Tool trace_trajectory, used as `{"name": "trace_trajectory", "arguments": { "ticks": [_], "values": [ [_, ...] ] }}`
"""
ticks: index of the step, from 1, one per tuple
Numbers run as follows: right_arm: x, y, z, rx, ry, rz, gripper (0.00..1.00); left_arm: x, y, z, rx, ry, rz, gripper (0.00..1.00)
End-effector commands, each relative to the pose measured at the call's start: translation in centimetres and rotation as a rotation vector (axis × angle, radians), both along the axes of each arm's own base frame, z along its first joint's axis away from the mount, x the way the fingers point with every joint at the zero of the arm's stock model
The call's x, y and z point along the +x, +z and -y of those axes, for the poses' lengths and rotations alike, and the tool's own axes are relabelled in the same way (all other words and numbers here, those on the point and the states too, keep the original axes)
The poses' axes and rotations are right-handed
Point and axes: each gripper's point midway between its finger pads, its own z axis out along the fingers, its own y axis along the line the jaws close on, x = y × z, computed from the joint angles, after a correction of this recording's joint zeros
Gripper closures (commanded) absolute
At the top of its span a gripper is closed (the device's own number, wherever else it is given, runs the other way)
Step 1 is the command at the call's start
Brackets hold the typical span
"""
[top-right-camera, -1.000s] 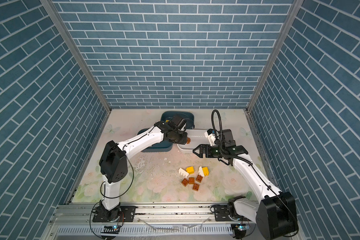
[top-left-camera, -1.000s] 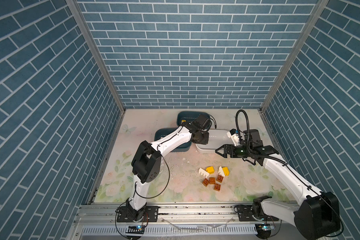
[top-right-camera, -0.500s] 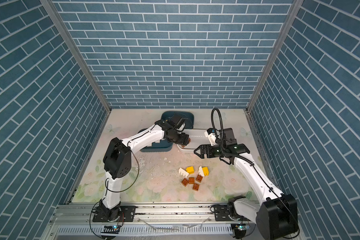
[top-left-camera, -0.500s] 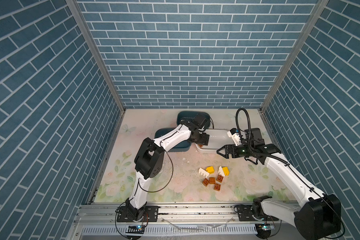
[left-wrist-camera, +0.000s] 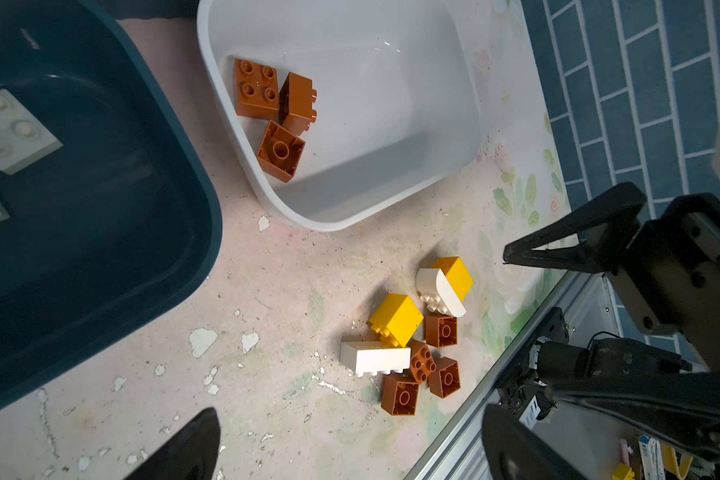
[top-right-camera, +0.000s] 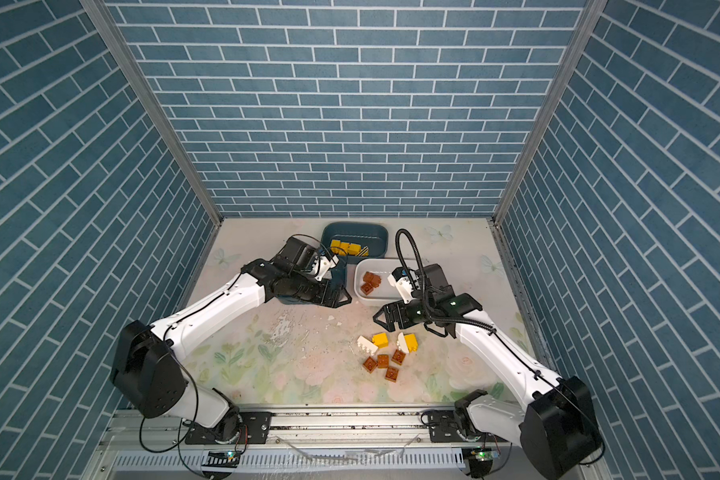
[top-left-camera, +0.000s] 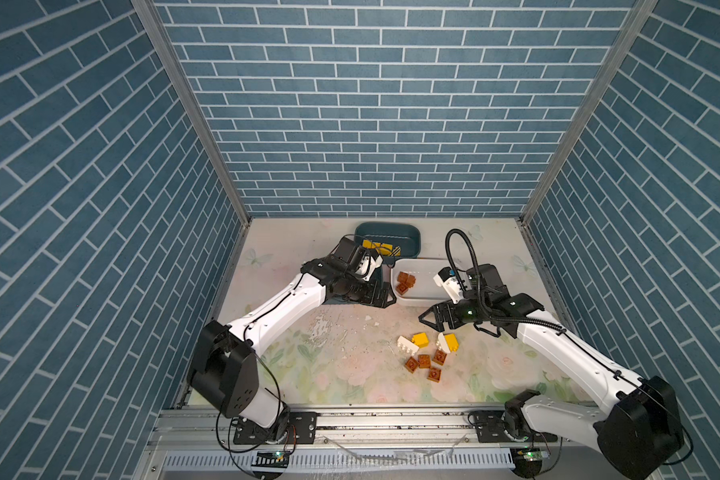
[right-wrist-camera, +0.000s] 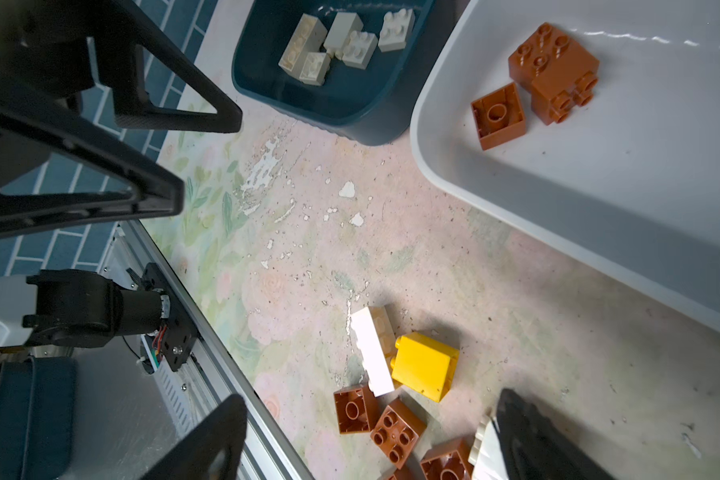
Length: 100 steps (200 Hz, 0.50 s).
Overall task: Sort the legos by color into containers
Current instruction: 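Withdraw the left gripper from the white tub while the right gripper moves toward the pile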
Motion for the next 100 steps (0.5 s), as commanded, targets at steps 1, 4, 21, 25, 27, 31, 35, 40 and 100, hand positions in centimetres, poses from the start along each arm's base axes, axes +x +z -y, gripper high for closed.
{"name": "trace_trajectory", "arguments": {
  "ticks": [1, 4, 21, 25, 27, 31, 35, 40, 100],
  "values": [
    [-0.5, -1.8, -0.5, -0.079, 0.030, 0.042, 0.08, -1.1, 0.7, -1.0, -0.087, -0.003, 0.009, 0.00],
    [-0.7, -2.1, -0.6, -0.094, 0.038, 0.044, 0.08, -1.2, 0.7, -1.3, -0.094, 0.003, 0.008, 0.00],
    [-1.8, -3.4, -1.3, -0.153, 0.085, 0.059, 0.10, -1.9, 0.5, -2.3, -0.132, 0.032, 0.008, 0.00],
    [-1.9, -3.7, -1.4, -0.167, 0.095, 0.062, 0.10, -2.0, 0.5, -2.6, -0.141, 0.040, 0.004, 0.01],
    [-2.1, -3.8, -1.5, -0.173, 0.100, 0.064, 0.10, -2.0, 0.4, -2.6, -0.145, 0.041, 0.003, 0.00],
    [-2.2, -4.1, -1.7, -0.189, 0.110, 0.071, 0.10, -2.2, 0.4, -2.8, -0.155, 0.046, -0.001, 0.00],
    [-2.4, -4.4, -1.8, -0.206, 0.120, 0.075, 0.11, -2.3, 0.4, -2.9, -0.166, 0.052, -0.004, 0.00],
    [-2.6, -4.8, -2.1, -0.225, 0.138, 0.079, 0.11, -2.3, 0.3, -3.2, -0.175, 0.062, -0.009, 0.00],
    [-3.4, -8.7, -5.7, -0.367, 0.271, 0.126, 0.31, -3.6, -0.7, -5.5, -0.202, 0.130, -0.049, 0.00]
  ]
}}
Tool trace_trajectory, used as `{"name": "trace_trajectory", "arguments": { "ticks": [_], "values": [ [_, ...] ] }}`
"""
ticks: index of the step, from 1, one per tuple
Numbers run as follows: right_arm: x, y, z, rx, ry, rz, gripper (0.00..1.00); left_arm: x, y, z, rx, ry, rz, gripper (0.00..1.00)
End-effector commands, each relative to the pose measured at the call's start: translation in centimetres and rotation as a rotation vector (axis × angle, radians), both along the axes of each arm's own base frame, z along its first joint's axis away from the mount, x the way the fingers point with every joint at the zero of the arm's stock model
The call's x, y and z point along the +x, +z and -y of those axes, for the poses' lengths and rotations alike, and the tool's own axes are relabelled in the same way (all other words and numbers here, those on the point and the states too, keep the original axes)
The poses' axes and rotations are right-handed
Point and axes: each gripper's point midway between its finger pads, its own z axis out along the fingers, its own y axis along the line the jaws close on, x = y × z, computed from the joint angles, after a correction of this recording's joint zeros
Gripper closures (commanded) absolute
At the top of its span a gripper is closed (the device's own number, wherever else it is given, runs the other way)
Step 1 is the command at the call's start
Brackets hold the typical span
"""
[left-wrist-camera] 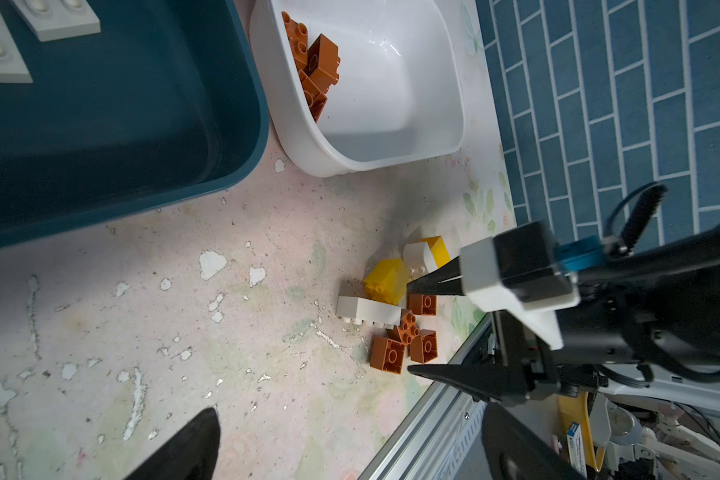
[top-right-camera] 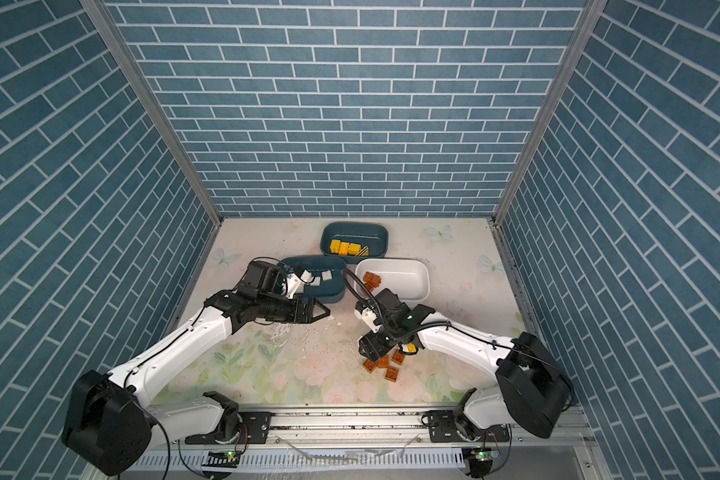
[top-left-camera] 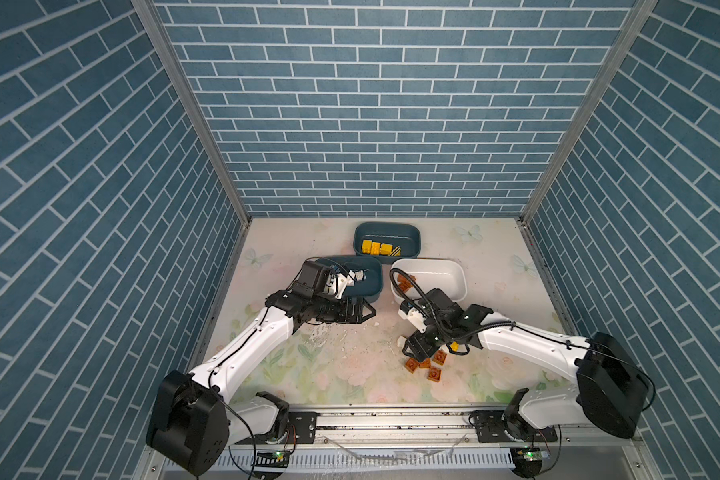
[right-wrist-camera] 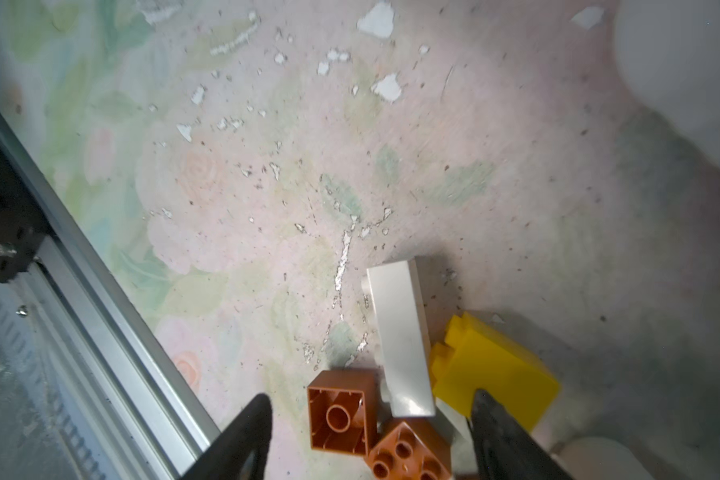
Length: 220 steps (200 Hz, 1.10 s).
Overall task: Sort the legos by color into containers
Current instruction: 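Withdraw the left gripper from the white tub while the right gripper moves toward the pile, then carry the white brick with the right gripper into the nearer teal tub, release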
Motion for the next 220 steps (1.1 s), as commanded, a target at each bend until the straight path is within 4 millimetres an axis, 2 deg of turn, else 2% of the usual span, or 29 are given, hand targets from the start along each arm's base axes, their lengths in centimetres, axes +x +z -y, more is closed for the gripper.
{"name": "trace_trajectory", "arguments": {
  "ticks": [1, 42, 64, 85, 109, 138, 181, 220],
  "values": [
    [1.5, -0.1, -1.2, -0.036, 0.026, 0.092, 0.31, -0.3, 0.1, -0.5, -0.034, 0.017, -0.010, 0.00],
    [2.0, -1.2, -1.6, -0.102, 0.065, 0.129, 0.42, -0.7, -0.2, -1.3, -0.035, 0.036, -0.022, 0.00],
    [1.7, -1.9, -1.6, -0.124, 0.087, 0.117, 0.51, -0.9, -0.3, -1.5, -0.033, 0.041, -0.027, 0.00],
    [1.4, -2.4, -1.5, -0.147, 0.112, 0.111, 0.54, -1.2, -0.3, -1.8, -0.028, 0.051, -0.023, 0.00],
    [2.0, -3.0, -1.0, -0.209, 0.117, 0.147, 0.61, -1.4, -0.4, -2.2, -0.023, 0.059, -0.027, 0.00],
    [2.0, -3.8, -0.9, -0.253, 0.144, 0.158, 0.72, -1.8, -0.4, -2.5, -0.018, 0.060, -0.034, 0.00],
    [2.2, -2.5, -1.6, -0.224, 0.136, 0.163, 0.88, -2.4, -0.5, -3.0, -0.006, 0.066, -0.043, 0.00],
    [3.9, 3.1, -3.7, -0.062, 0.057, 0.208, 0.89, -2.4, 0.1, -3.3, -0.008, 0.079, -0.031, 0.00]
  ]
}}
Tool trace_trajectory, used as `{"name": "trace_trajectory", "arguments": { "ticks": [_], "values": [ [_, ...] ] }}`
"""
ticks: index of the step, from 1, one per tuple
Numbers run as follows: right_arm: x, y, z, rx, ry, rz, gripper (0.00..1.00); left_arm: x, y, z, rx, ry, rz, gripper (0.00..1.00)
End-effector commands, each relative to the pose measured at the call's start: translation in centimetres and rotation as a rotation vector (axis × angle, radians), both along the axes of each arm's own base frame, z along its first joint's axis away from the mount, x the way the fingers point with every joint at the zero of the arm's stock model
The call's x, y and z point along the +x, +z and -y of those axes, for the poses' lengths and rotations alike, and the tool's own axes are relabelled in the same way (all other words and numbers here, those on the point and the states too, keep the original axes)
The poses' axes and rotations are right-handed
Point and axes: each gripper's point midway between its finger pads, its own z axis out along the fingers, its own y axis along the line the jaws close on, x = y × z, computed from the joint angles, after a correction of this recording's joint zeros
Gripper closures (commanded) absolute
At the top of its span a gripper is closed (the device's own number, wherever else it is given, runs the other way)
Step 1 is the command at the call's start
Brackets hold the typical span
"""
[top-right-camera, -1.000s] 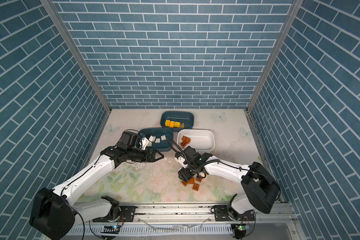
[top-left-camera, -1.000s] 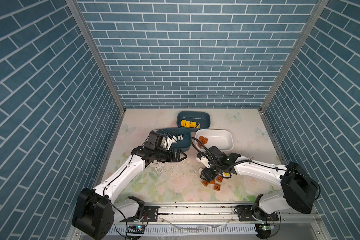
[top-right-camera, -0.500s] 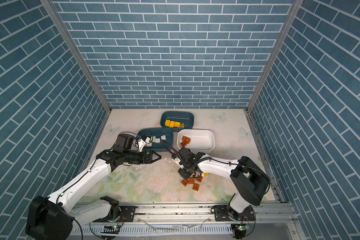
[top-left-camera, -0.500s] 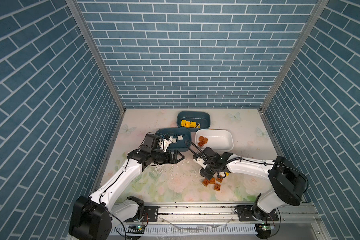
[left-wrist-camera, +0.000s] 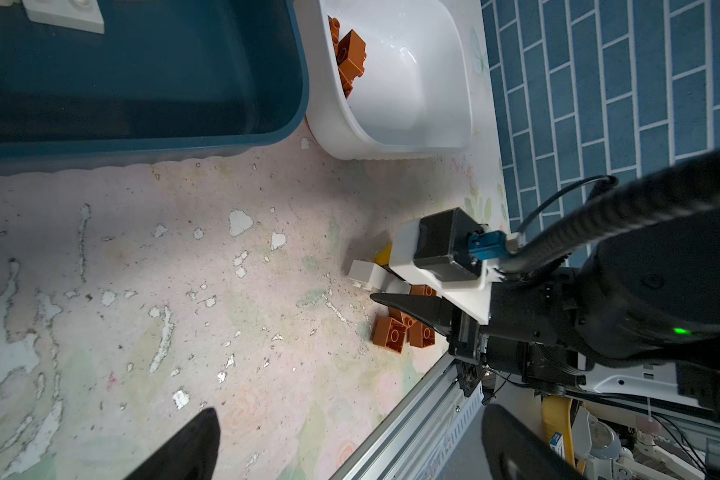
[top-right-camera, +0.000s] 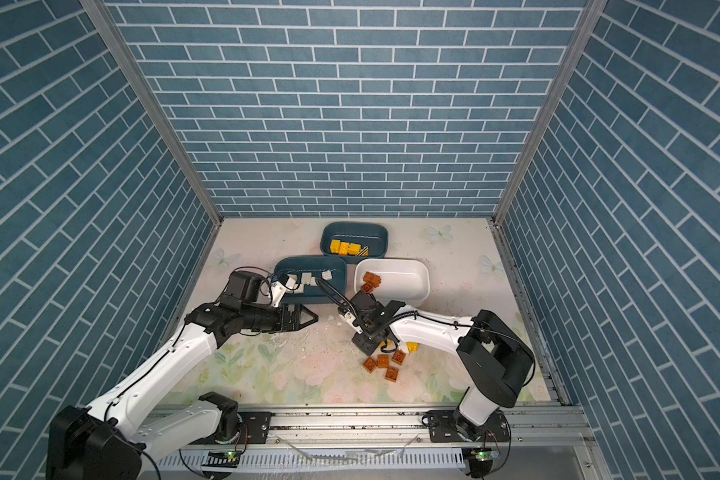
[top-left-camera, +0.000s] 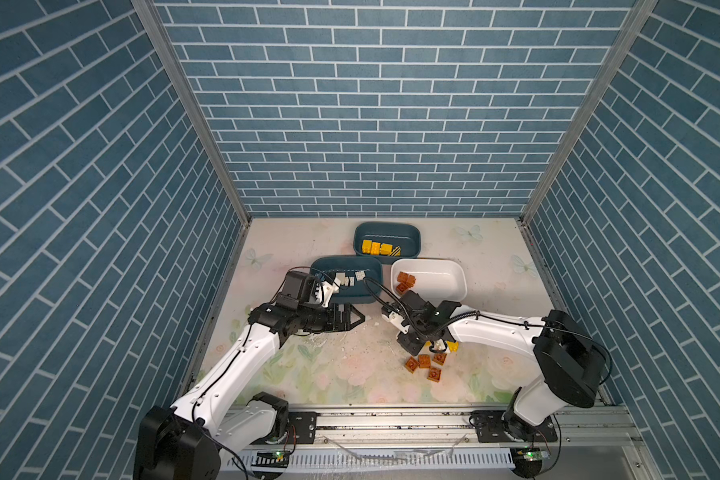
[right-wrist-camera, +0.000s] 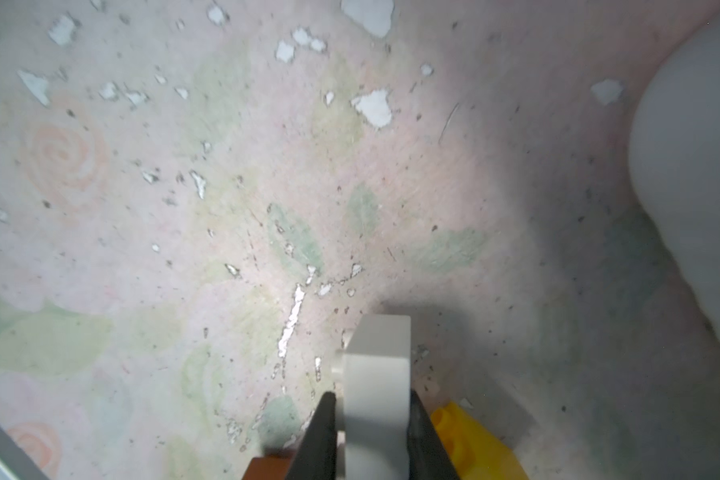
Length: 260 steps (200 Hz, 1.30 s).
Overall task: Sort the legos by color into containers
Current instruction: 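Carry the white brick with the right gripper into the nearer teal tub, release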
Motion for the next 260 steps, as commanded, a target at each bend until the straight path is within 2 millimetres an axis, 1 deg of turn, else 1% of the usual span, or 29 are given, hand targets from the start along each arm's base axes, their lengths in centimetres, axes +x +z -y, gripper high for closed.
{"name": "trace_trajectory", "arguments": {
  "ticks": [1, 17, 22, 30, 51, 77, 99, 143, 154, 157, 181, 195, 218, 234, 236, 238, 260],
  "values": [
    [1.3, 4.7, -1.5, 0.124, -0.038, 0.039, 0.89, -0.4, -0.1, -0.6, 0.011, 0.007, -0.006, 0.00],
    [2.7, 7.0, -2.3, 0.208, -0.082, 0.055, 0.90, -0.3, 0.3, -0.6, 0.009, 0.010, 0.000, 0.00],
    [2.8, 7.7, -2.8, 0.249, -0.082, 0.036, 0.90, -0.3, 0.4, -0.7, 0.010, 0.012, 0.004, 0.00],
    [3.7, 8.8, -3.4, 0.298, -0.100, 0.037, 0.89, -0.3, 0.6, -0.8, 0.010, 0.016, 0.008, 0.00],
    [5.8, 11.1, -5.0, 0.407, -0.120, 0.025, 0.89, -0.2, 1.0, -1.1, 0.012, 0.029, 0.022, 0.00],
    [8.4, 12.8, -7.8, 0.507, -0.122, 0.010, 0.88, 0.1, 1.5, -1.4, 0.013, 0.044, 0.032, 0.00],
    [10.2, 13.3, -10.6, 0.550, -0.108, -0.006, 0.88, 0.1, 1.8, -1.8, 0.018, 0.052, 0.038, 0.00],
    [14.0, 11.8, -14.2, 0.565, -0.109, 0.000, 0.88, 0.3, 2.4, -2.6, 0.022, 0.069, 0.051, 0.00],
    [14.9, 11.0, -14.9, 0.553, -0.109, 0.007, 0.87, 0.4, 2.5, -2.7, 0.022, 0.074, 0.051, 0.00],
    [15.1, 11.0, -14.9, 0.553, -0.109, 0.012, 0.87, 0.4, 2.6, -2.7, 0.021, 0.075, 0.052, 0.00],
    [16.8, 9.2, -15.8, 0.527, -0.116, 0.013, 0.86, 0.6, 2.6, -2.9, 0.022, 0.084, 0.058, 0.00],
    [17.1, 8.1, -16.1, 0.503, -0.116, -0.001, 0.83, 0.8, 2.6, -2.9, 0.022, 0.086, 0.058, 0.00],
    [17.5, 6.4, -15.8, 0.457, -0.124, -0.017, 0.78, 0.8, 2.5, -3.1, 0.025, 0.087, 0.057, 0.00],
    [17.5, 6.3, -15.5, 0.437, -0.129, -0.022, 0.77, 0.7, 2.3, -3.1, 0.026, 0.084, 0.055, 0.00],
    [17.5, 5.0, -15.4, 0.418, -0.132, -0.036, 0.77, 0.7, 2.2, -3.1, 0.025, 0.085, 0.053, 0.00],
    [17.5, 4.6, -15.4, 0.410, -0.134, -0.042, 0.77, 0.7, 2.2, -3.1, 0.026, 0.085, 0.053, 0.00],
    [17.3, 3.7, -15.2, 0.386, -0.133, -0.061, 0.76, 0.8, 1.9, -3.1, 0.025, 0.078, 0.043, 0.00]
  ]
}}
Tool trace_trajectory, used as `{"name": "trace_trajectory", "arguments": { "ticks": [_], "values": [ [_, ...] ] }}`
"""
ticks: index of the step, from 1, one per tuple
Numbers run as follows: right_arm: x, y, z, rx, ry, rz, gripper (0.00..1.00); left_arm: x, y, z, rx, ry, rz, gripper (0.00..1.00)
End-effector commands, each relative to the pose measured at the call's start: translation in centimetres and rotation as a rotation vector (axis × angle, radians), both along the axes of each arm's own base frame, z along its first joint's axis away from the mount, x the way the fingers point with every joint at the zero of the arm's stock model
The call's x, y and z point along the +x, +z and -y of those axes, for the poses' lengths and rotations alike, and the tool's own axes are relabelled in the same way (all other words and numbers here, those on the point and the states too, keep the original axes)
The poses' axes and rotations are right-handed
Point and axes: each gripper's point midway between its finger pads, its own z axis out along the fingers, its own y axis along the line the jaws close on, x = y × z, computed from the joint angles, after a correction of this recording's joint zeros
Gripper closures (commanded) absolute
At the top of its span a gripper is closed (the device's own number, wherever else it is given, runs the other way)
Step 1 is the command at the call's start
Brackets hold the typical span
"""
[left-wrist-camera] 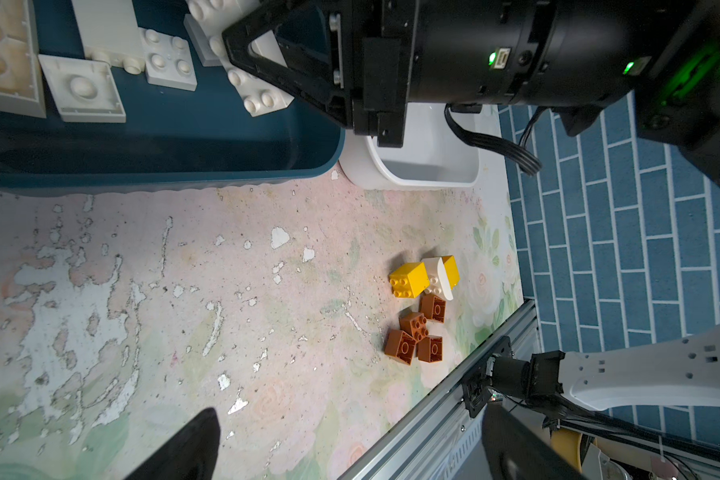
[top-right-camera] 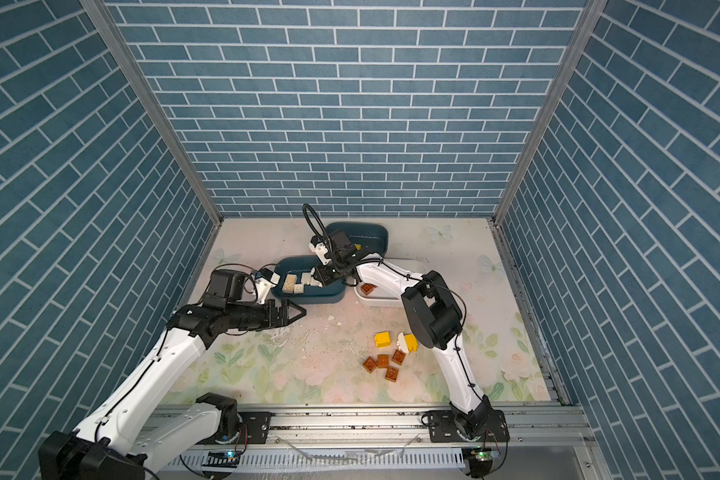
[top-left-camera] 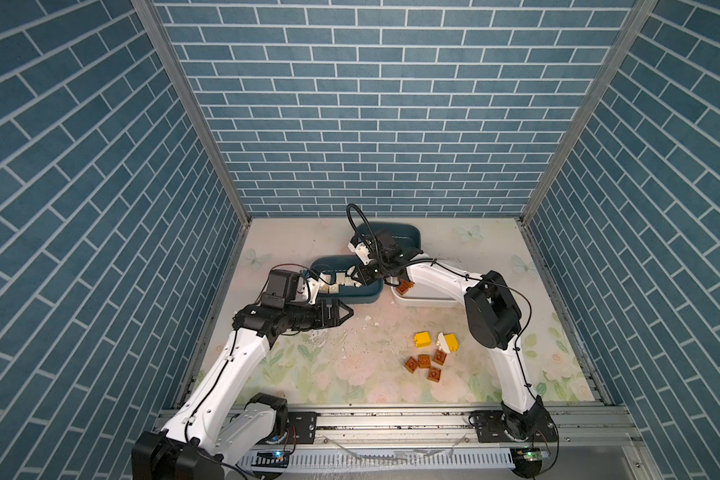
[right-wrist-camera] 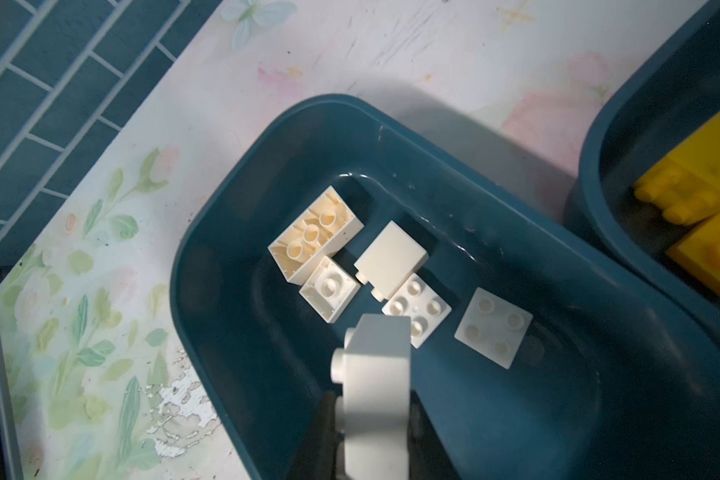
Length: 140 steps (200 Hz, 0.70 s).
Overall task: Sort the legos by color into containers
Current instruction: 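Carry the white brick with the right gripper into the nearer teal tub, release, then return the right gripper to the brick pile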
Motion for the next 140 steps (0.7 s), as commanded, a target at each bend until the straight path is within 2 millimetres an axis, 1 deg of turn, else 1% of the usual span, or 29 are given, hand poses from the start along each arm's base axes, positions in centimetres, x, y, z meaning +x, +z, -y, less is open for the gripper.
{"name": "trace_trajectory", "arguments": {
  "ticks": [1, 15, 23, 43, 59, 64, 65, 66, 69, 77, 92, 111, 124, 140],
  "values": [
    [-0.1, -1.6, 0.6, -0.056, 0.011, -0.024, 0.76, 0.1, 0.2, -0.1, 0.004, -0.013, 0.008, 0.01],
    [-0.2, -1.6, 0.6, -0.059, 0.015, -0.033, 0.74, 0.1, 0.2, -0.1, 0.001, -0.019, 0.009, 0.00],
    [-0.3, -1.7, 0.6, -0.064, 0.016, -0.039, 0.70, 0.1, 0.1, -0.1, 0.003, -0.020, 0.006, 0.00],
    [-0.4, -1.3, 0.9, -0.077, 0.019, -0.034, 0.61, 0.2, 0.1, -0.2, 0.001, -0.020, 0.008, 0.00],
    [-0.1, -0.2, 1.5, -0.080, 0.005, -0.011, 0.57, 0.2, 0.1, -0.2, 0.000, -0.023, 0.006, 0.00],
    [-0.1, -0.5, 1.8, -0.089, 0.002, -0.011, 0.57, 0.2, 0.0, -0.2, 0.000, -0.023, 0.004, 0.00],
    [-0.1, 0.3, 1.8, -0.079, 0.000, 0.000, 0.57, 0.2, 0.0, -0.2, 0.000, -0.023, 0.004, 0.00],
    [0.0, 0.7, 1.9, -0.076, -0.001, 0.005, 0.57, 0.2, 0.0, -0.2, 0.000, -0.023, 0.004, 0.00],
    [0.0, 1.5, 2.1, -0.070, -0.006, 0.016, 0.56, 0.1, 0.0, -0.2, -0.001, -0.022, 0.001, 0.00],
    [0.0, 2.3, 2.5, -0.068, -0.012, 0.030, 0.56, 0.2, 0.0, -0.2, -0.003, -0.024, 0.002, 0.00],
    [-0.4, 3.7, 3.8, -0.067, -0.026, 0.050, 0.55, 0.2, 0.1, -0.2, -0.007, -0.026, 0.003, 0.00],
    [-1.8, 4.9, 5.6, -0.081, -0.029, 0.057, 0.53, 0.3, 0.0, -0.2, -0.010, -0.029, 0.002, 0.00],
    [-3.0, 5.3, 7.3, -0.100, -0.036, 0.057, 0.51, 0.4, 0.0, -0.1, -0.013, -0.033, -0.002, 0.00],
    [-4.9, 5.3, 9.6, -0.140, -0.045, 0.041, 0.48, 0.5, 0.0, 0.0, -0.021, -0.036, -0.004, 0.00]
  ]
}}
